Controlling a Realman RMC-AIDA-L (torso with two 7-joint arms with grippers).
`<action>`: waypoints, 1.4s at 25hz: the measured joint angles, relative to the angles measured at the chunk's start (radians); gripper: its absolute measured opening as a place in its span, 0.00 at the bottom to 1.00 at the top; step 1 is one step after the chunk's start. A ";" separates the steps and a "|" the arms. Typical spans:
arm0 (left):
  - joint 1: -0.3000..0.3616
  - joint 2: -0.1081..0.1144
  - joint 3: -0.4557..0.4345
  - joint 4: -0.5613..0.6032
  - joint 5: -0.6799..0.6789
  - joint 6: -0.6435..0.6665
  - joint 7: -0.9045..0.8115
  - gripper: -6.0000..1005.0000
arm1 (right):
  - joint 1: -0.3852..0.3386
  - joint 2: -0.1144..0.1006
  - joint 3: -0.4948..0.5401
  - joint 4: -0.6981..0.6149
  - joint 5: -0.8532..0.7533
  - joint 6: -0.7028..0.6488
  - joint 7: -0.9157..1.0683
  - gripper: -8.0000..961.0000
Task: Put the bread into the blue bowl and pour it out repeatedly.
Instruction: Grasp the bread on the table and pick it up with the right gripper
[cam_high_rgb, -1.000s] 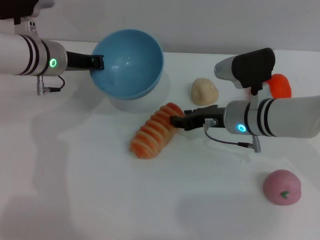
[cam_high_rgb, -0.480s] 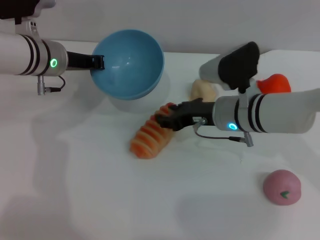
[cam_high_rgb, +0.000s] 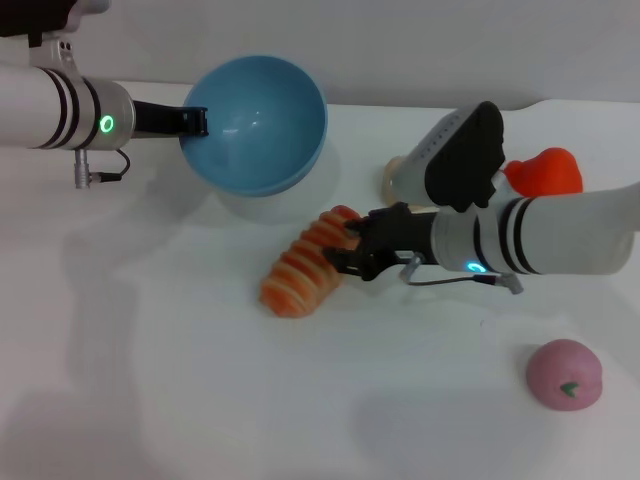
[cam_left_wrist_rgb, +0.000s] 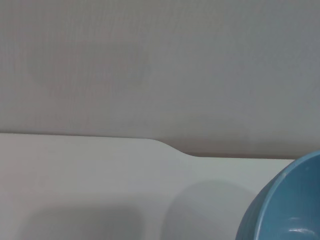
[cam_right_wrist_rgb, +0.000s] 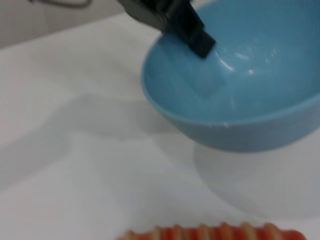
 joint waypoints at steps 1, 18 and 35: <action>-0.001 0.000 0.000 0.000 0.000 0.003 -0.001 0.01 | 0.000 0.000 0.000 -0.009 0.001 -0.004 -0.004 0.52; -0.005 -0.003 0.001 -0.004 -0.008 0.018 -0.020 0.00 | 0.004 0.003 -0.005 -0.035 0.003 -0.034 -0.067 0.46; -0.005 -0.005 0.002 -0.008 -0.008 0.028 -0.021 0.01 | -0.008 -0.004 0.000 -0.004 0.004 -0.074 -0.060 0.03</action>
